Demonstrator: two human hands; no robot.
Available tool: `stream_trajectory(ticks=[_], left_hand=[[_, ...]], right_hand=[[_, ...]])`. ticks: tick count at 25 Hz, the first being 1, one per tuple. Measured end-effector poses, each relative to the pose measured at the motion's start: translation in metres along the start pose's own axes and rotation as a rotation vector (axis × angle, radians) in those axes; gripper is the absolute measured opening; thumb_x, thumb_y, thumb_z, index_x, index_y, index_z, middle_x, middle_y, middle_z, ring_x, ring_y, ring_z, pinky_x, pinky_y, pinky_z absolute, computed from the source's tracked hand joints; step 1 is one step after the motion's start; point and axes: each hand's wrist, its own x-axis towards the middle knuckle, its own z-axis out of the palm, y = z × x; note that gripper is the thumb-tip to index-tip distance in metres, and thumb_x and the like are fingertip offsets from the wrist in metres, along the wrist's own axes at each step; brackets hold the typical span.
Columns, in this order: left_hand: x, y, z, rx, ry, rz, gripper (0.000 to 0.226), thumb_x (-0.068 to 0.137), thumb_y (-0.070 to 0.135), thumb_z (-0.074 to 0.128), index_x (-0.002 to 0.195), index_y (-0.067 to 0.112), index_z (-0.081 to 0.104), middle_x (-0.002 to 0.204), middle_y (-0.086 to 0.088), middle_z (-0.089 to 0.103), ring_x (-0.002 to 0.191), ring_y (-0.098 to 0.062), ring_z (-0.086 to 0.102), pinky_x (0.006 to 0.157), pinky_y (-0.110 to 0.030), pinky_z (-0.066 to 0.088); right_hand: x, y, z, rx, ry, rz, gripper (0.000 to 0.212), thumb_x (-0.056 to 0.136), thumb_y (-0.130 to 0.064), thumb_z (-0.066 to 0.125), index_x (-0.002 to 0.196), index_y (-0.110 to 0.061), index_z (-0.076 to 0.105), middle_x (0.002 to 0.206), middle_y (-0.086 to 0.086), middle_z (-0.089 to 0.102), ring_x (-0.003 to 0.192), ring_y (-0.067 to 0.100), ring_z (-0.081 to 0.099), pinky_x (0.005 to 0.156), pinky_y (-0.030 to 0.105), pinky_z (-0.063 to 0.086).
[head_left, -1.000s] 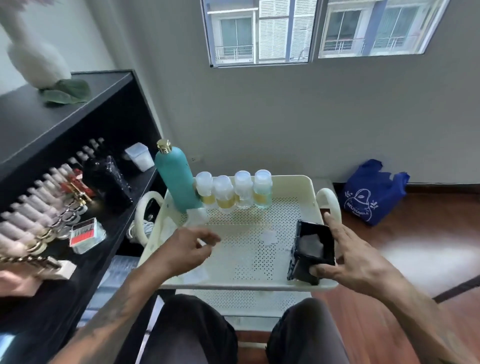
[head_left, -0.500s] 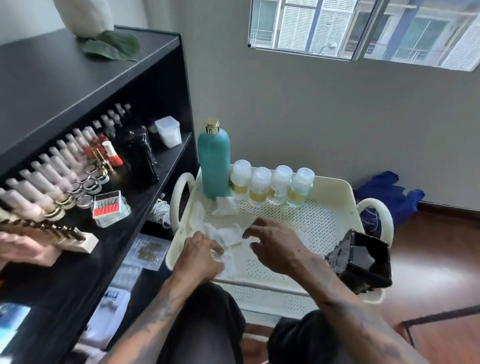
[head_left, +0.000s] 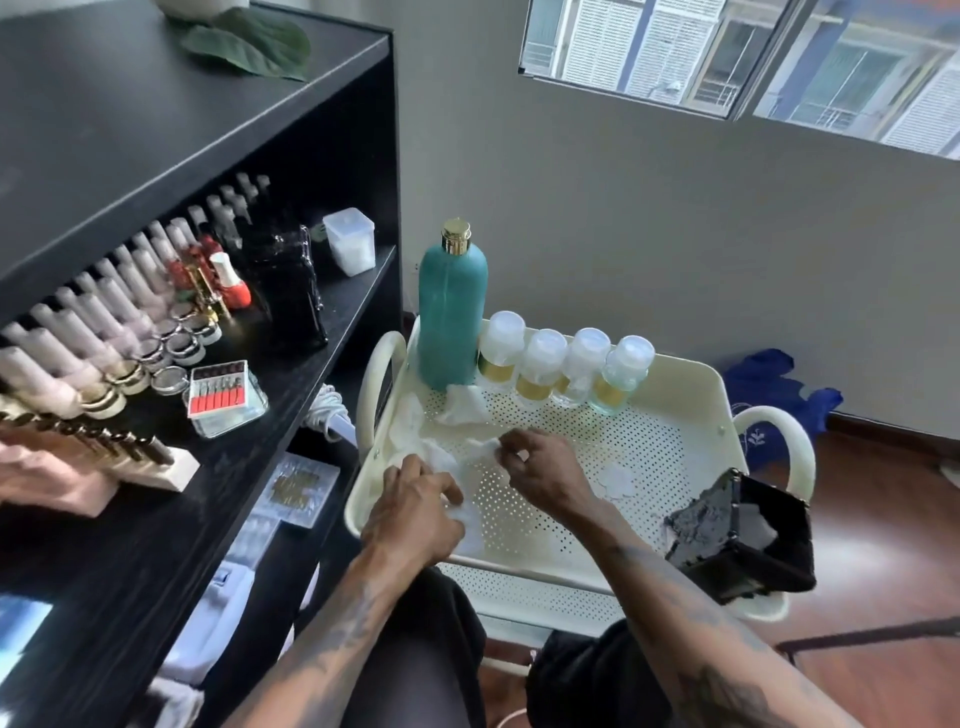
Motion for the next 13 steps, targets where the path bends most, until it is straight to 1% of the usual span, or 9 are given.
stream_trajectory(ticks=[2,3,5,8,10,12,13], left_hand=[[0.000,0.000,0.000,0.006,-0.002,0.007,0.029,0.079,0.027,0.067,0.108,0.031,0.066,0.120,0.004,0.044,0.117,-0.016,0.038,0.097,-0.032,0.045],[-0.001,0.000,0.000,0.013,-0.005,0.011,0.029,0.079,0.027,0.067,0.108,0.031,0.066,0.121,0.004,0.044,0.117,-0.016,0.038,0.097,-0.032,0.045],[-0.002,0.001,0.000,0.025,-0.020,0.013,0.030,0.078,0.028,0.067,0.108,0.033,0.065,0.122,0.003,0.045,0.118,-0.016,0.038,0.096,-0.033,0.045],[-0.001,0.000,-0.003,0.023,-0.069,0.001,0.036,0.074,0.032,0.070,0.109,0.037,0.063,0.120,0.003,0.043,0.118,-0.018,0.037,0.098,-0.035,0.043],[-0.001,0.001,-0.005,0.033,-0.115,0.000,0.039,0.071,0.033,0.072,0.108,0.041,0.062,0.119,0.003,0.041,0.117,-0.019,0.036,0.099,-0.036,0.042],[0.000,0.002,-0.005,0.047,-0.148,0.003,0.038,0.069,0.031,0.074,0.103,0.044,0.062,0.118,0.003,0.039,0.115,-0.019,0.035,0.101,-0.038,0.041],[0.000,0.002,-0.005,0.051,-0.156,0.005,0.035,0.069,0.030,0.075,0.099,0.045,0.063,0.118,0.003,0.039,0.114,-0.019,0.034,0.101,-0.038,0.040]], right_hand=[[-0.012,0.000,-0.012,0.383,-0.009,0.153,0.022,0.095,-0.016,0.056,0.113,-0.009,0.066,0.106,0.011,0.071,0.074,0.016,0.067,0.069,0.031,0.056],[-0.019,0.001,-0.019,0.500,-0.019,0.196,0.021,0.095,-0.015,0.056,0.113,-0.010,0.066,0.101,0.012,0.071,0.070,0.015,0.067,0.065,0.031,0.055],[-0.034,0.001,-0.035,0.628,-0.053,0.224,0.019,0.096,-0.015,0.055,0.112,-0.012,0.065,0.097,0.011,0.071,0.070,0.015,0.068,0.064,0.032,0.054],[-0.055,-0.001,-0.063,0.747,-0.085,0.187,0.017,0.094,-0.015,0.058,0.109,-0.013,0.066,0.098,0.009,0.072,0.073,0.016,0.069,0.060,0.027,0.050],[-0.076,-0.001,-0.089,0.774,-0.070,0.133,0.014,0.093,-0.017,0.061,0.105,-0.015,0.067,0.095,0.007,0.073,0.072,0.017,0.069,0.055,0.023,0.048],[-0.102,0.006,-0.119,0.724,0.013,0.083,0.011,0.090,-0.022,0.065,0.100,-0.019,0.066,0.087,0.002,0.074,0.067,0.016,0.068,0.053,0.024,0.045],[-0.116,0.012,-0.135,0.661,0.102,0.073,0.009,0.088,-0.026,0.067,0.096,-0.023,0.066,0.082,0.000,0.073,0.063,0.015,0.067,0.054,0.026,0.046]])
